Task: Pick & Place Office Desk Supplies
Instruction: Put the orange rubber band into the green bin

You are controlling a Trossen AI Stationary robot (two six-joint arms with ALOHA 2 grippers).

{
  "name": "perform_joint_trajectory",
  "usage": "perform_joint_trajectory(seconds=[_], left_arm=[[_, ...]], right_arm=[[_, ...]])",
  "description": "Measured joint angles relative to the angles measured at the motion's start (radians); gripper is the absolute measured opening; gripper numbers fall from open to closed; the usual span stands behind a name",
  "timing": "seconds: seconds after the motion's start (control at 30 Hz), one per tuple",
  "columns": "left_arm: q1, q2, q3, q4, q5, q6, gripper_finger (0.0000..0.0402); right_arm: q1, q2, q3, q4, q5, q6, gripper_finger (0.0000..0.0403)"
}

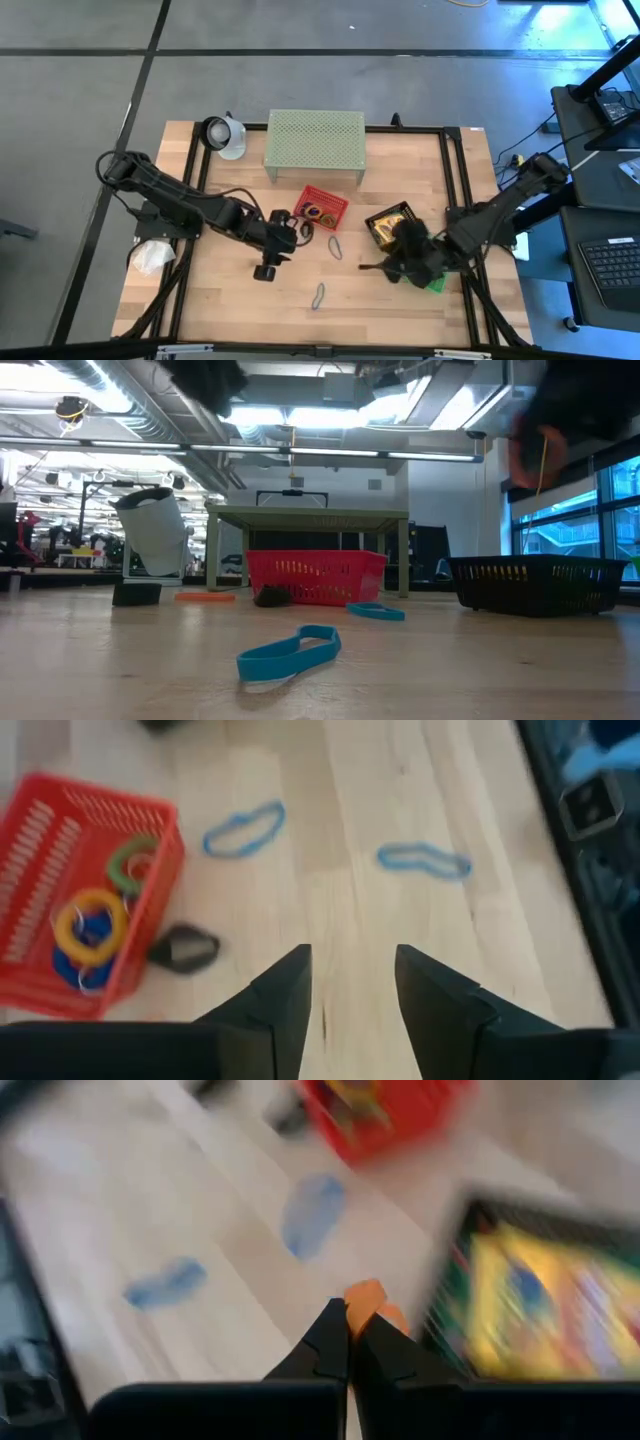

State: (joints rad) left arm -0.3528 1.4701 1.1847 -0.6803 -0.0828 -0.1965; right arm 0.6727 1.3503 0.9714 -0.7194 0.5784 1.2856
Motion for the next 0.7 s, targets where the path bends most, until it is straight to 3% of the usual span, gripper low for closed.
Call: perform_joint_trajectory(seconds=[0.17,0.47,0.7], left_arm=[[-0.001,0.03,0.0,-0.039,-0.001,0.0,0.0131],[0.004,0.107,-0.006,-0.002,-0.031,0.034,0.0127],[0.008,0.113,-0.189,0.214,-0.017,0.009,0.0127]], right_arm=[[0.1,-0.02,-0.001,-0.257,-0.163,0.277,0.0],[0.231,-0.009,-0.001,-0.398,-0.297,0.508,0.0],[0.265,0.024,-0.002,-0.466,-0.354,0.573,0.0]])
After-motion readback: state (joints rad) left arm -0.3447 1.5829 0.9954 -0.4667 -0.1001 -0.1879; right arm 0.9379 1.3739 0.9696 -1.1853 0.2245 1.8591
